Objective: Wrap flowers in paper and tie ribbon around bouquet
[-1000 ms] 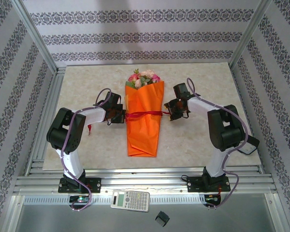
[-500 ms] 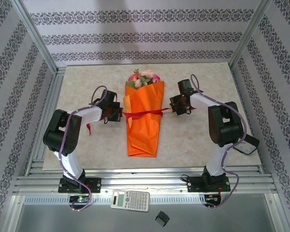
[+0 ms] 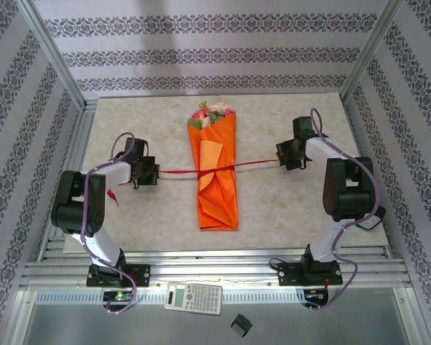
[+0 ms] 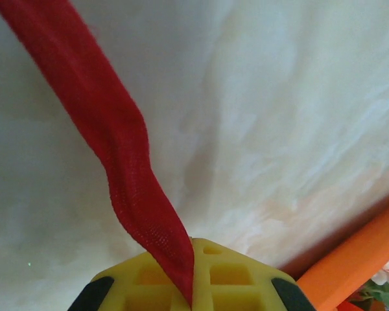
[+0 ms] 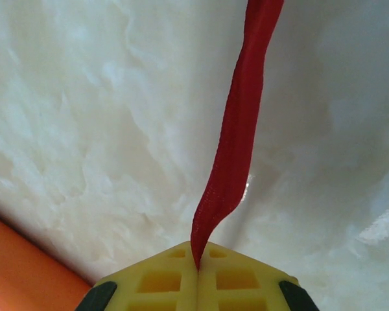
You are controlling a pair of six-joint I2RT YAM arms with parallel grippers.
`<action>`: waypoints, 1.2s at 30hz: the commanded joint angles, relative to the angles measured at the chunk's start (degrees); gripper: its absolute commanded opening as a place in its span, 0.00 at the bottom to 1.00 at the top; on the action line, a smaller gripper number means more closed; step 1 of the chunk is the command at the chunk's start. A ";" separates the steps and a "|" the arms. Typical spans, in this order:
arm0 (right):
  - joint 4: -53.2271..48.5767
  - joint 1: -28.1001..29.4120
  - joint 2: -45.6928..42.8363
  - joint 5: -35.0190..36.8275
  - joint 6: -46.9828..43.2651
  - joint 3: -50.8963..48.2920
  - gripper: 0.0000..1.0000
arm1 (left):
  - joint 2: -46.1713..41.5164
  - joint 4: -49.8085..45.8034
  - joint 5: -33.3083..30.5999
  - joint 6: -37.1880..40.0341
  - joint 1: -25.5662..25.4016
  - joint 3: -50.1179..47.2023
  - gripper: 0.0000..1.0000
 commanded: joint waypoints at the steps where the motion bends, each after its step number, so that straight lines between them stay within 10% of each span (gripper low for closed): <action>1: -1.05 0.46 1.00 -1.21 -1.51 0.04 0.00 | 0.90 -1.56 0.31 1.11 -0.08 -0.11 0.02; 7: -1.35 0.54 1.12 -1.58 -2.34 0.09 0.00 | -0.08 -2.17 1.50 -1.11 -1.48 -0.50 0.40; 13: -1.35 0.43 1.05 -1.82 -2.65 0.09 0.00 | -5.28 -6.36 -1.43 -6.87 -8.41 0.27 0.51; 20: -0.92 0.37 1.40 -2.40 -2.90 0.09 0.00 | -1.19 -0.58 -3.25 -14.51 -17.44 4.04 0.54; 36: -0.17 0.37 0.96 -3.01 -3.26 -0.96 0.00 | 11.31 1.20 -5.19 -18.40 -18.55 14.08 0.45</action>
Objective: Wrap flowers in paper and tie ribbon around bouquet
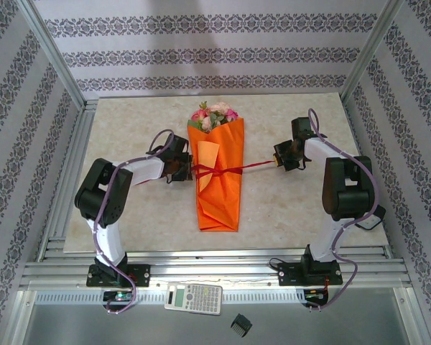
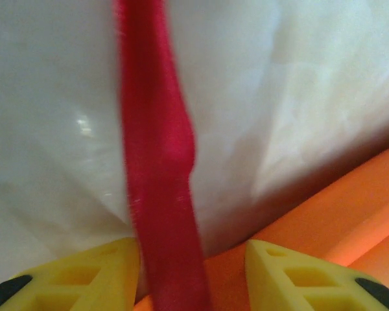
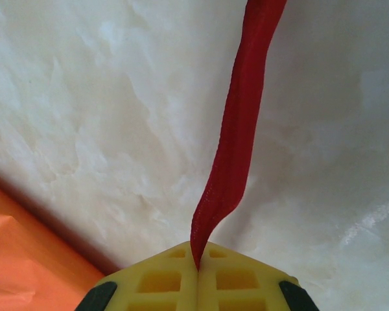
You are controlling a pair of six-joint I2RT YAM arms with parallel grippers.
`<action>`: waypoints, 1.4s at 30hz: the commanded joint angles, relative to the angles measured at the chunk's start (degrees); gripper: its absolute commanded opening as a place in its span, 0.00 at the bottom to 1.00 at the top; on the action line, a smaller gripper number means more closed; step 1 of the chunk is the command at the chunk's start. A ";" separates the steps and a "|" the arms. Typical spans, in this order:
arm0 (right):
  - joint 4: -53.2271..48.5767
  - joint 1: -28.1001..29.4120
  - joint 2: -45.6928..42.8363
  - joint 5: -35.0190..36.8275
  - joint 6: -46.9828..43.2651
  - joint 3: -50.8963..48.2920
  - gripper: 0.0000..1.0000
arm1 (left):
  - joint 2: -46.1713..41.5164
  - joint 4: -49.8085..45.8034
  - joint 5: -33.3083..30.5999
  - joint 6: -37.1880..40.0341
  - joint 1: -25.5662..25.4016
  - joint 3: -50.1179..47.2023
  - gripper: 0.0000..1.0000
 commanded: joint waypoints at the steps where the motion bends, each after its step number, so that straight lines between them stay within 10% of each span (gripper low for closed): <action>1: -0.25 0.08 0.44 -0.46 -1.14 -0.86 0.00 | 1.31 -0.08 0.16 -1.58 -0.44 1.70 0.45; 12: -0.30 0.16 0.37 -0.63 -1.41 -1.19 0.00 | 1.60 4.04 -0.14 -2.23 -0.70 0.13 0.00; 15: -0.68 0.71 -0.03 -1.06 -0.87 -1.71 0.03 | 0.74 4.90 -0.65 -1.69 -0.62 -0.40 0.00; 19: 0.40 4.04 -2.40 -1.94 4.27 -3.71 0.39 | 0.27 7.13 -0.08 -1.81 -0.66 -1.97 0.00; 27: 6.14 11.94 -1.97 -2.06 17.83 -4.72 0.51 | -0.08 8.68 0.00 -1.95 -0.65 -3.26 0.00; 33: 9.89 14.90 1.29 -2.86 23.72 -4.54 0.44 | -0.29 9.08 0.01 -1.86 -0.66 -3.50 0.00; 42: 8.80 15.40 2.46 0.20 22.93 -1.73 0.00 | -1.25 10.29 0.12 0.21 -0.12 -4.24 0.00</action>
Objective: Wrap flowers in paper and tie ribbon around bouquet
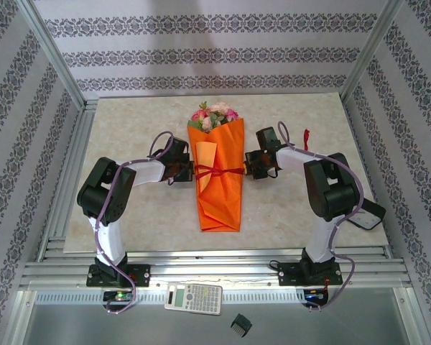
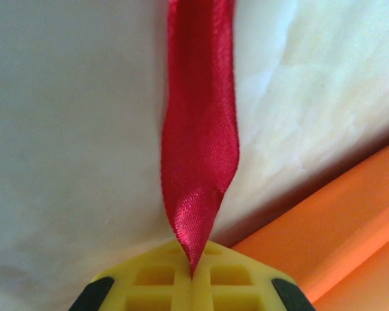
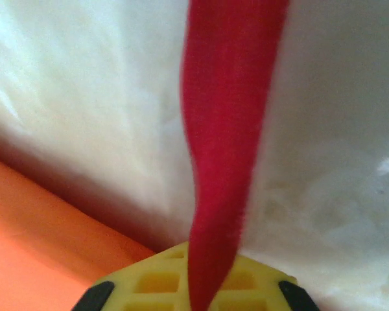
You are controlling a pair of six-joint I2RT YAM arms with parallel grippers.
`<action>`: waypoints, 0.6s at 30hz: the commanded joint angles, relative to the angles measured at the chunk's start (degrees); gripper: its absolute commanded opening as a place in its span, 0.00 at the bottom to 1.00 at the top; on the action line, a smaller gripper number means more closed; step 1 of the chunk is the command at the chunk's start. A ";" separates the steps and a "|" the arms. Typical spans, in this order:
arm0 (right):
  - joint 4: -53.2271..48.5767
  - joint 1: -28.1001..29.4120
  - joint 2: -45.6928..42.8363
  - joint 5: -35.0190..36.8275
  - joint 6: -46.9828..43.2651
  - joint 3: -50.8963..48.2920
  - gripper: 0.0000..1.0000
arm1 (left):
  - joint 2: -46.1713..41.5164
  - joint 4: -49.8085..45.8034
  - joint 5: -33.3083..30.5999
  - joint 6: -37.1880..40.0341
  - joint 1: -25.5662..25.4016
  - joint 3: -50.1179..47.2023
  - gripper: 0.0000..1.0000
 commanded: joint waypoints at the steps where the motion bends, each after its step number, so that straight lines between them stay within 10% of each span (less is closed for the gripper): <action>1: -2.30 -0.78 -0.50 3.26 -1.38 2.82 0.00 | -2.97 2.48 -0.37 1.95 0.53 -1.39 0.00; 18: 8.19 -19.52 -6.02 -1.36 -8.94 -8.08 0.00 | -16.14 18.41 -0.52 0.70 22.21 -21.49 0.00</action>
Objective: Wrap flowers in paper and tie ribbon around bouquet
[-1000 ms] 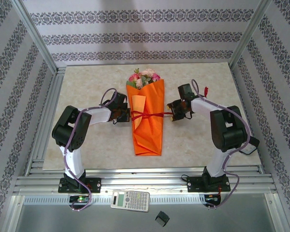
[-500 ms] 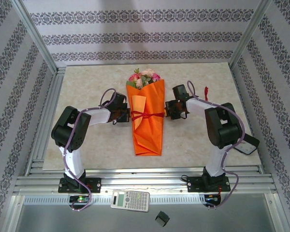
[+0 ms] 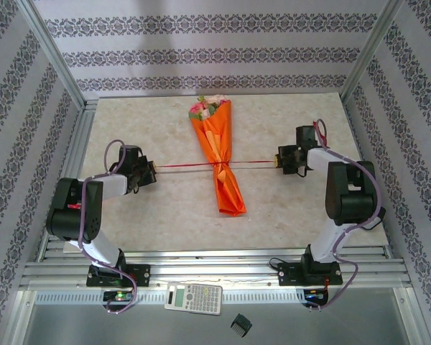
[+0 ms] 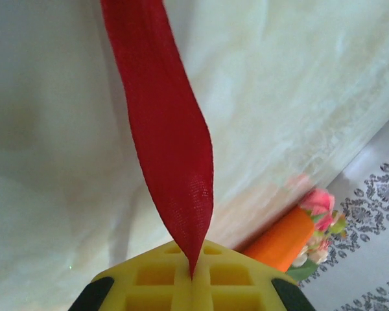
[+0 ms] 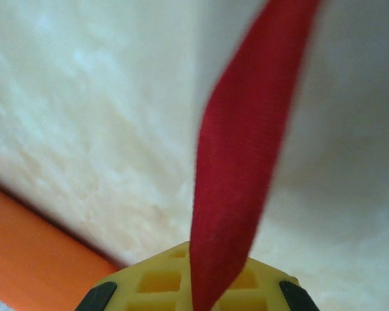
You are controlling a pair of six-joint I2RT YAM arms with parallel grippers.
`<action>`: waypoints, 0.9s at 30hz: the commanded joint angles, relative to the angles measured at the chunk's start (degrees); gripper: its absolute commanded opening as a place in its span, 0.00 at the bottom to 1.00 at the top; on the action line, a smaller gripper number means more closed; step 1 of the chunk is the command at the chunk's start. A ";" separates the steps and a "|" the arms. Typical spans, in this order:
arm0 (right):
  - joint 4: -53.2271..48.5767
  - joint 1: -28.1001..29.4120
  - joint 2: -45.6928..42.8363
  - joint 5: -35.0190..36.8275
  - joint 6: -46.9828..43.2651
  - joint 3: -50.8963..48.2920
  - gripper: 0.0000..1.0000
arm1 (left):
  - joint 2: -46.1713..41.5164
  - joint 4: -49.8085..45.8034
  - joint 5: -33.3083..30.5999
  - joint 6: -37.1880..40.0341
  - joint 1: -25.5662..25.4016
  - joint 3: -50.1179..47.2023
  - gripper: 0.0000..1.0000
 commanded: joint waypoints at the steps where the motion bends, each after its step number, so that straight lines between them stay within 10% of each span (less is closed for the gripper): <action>1: 5.83 -1.67 -0.52 0.10 1.25 -2.42 0.00 | -0.79 6.49 -2.09 -2.15 1.94 -0.93 0.00; 27: 13.76 -10.45 -1.76 -3.42 4.05 -5.53 0.00 | -0.65 16.27 -0.57 -7.25 7.80 -2.16 0.00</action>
